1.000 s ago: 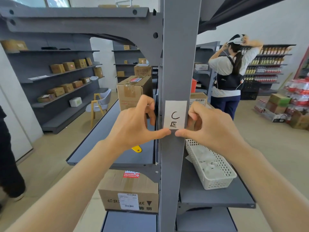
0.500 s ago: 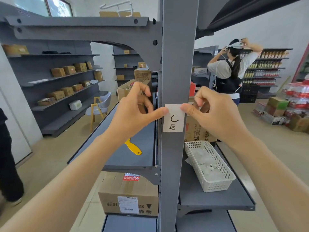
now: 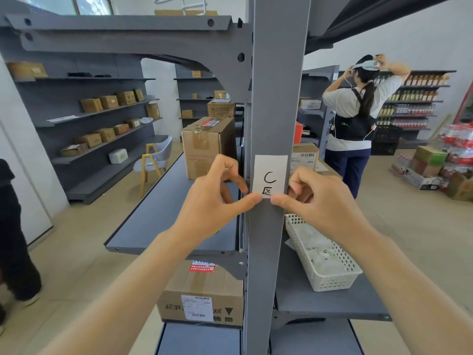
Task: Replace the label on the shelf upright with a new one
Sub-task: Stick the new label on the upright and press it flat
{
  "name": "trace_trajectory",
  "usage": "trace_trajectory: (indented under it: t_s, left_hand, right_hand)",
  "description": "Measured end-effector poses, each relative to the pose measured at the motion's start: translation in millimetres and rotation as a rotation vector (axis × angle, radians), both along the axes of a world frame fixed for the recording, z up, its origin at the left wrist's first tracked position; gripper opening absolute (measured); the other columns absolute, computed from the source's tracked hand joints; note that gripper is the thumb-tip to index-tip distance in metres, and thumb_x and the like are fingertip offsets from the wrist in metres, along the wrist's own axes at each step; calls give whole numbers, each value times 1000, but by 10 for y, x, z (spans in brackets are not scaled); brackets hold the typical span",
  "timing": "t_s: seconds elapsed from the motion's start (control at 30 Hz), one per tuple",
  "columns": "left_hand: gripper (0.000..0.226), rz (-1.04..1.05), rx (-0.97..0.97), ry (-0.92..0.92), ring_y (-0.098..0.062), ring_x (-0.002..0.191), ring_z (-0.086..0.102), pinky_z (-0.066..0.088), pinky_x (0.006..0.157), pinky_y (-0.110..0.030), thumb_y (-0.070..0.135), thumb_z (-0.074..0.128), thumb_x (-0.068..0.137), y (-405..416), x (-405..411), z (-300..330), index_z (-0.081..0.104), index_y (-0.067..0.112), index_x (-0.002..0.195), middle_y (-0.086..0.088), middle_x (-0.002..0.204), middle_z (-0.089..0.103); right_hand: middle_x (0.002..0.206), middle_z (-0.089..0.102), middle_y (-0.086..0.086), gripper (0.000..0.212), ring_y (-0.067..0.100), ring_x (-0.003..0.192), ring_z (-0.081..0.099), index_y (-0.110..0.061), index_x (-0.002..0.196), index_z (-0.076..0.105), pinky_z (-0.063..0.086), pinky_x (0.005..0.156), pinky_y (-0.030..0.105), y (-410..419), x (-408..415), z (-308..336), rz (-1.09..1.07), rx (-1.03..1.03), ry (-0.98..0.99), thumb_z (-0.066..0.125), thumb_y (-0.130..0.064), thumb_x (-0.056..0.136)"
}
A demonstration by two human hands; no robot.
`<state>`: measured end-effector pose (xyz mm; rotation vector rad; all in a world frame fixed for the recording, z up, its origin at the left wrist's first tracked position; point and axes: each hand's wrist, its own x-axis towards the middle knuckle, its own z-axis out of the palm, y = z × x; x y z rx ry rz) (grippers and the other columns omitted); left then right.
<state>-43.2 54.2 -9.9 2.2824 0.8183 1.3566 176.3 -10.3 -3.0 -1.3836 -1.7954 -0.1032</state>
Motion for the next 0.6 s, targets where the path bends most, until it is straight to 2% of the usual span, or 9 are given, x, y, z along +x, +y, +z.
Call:
trace_trajectory:
  t_s: [0.13,0.23,0.37,0.47,0.53,0.6]
  left_hand:
    - [45,35,22,-7,-15,47,58,46,50,-22,38,80,84,-21,33,-84,37,43,95,28,89,68]
    - [46,68,44,19,-14,47,56,44,50,-19,42,78,84,-27,31,-88,34,41,98,25,87,68]
    - [45,87,72,82,-12,47,54,41,51,-13,43,73,87,-75,11,-75,31,47,101,18,91,69]
    - [40,133,84,147,-10,51,58,47,53,-15,44,69,90,-147,42,-37,33,43,107,24,91,64]
    - [37,218,160,202,-7,57,62,55,57,-23,44,68,92,-218,65,-7,35,40,109,25,90,61]
    - [34,238,145,170,-7,63,65,60,61,-30,42,69,94,-242,43,25,38,40,109,23,87,65]
  right_hand:
    - [61,58,-11,54,5,58,52,-35,67,30,44,58,31,-10,-21,-19,-31,2,-2,79,-46,85]
    - [58,53,-10,52,5,55,48,-33,66,31,38,56,28,-26,-33,-40,-58,-5,-5,76,-49,87]
    - [56,52,-11,49,5,55,49,-31,65,34,37,56,28,-50,-35,-56,-76,-26,-28,70,-54,88]
    - [56,52,-10,48,6,56,49,-28,64,36,34,55,27,-48,-49,-52,-80,-40,-50,67,-55,90]
    - [55,51,-8,49,7,55,47,-26,63,37,33,56,26,-34,-57,-68,-83,-48,-65,66,-54,91]
    - [53,50,-7,50,8,53,45,-24,61,38,35,56,27,-46,-36,-60,-66,-36,-67,66,-51,92]
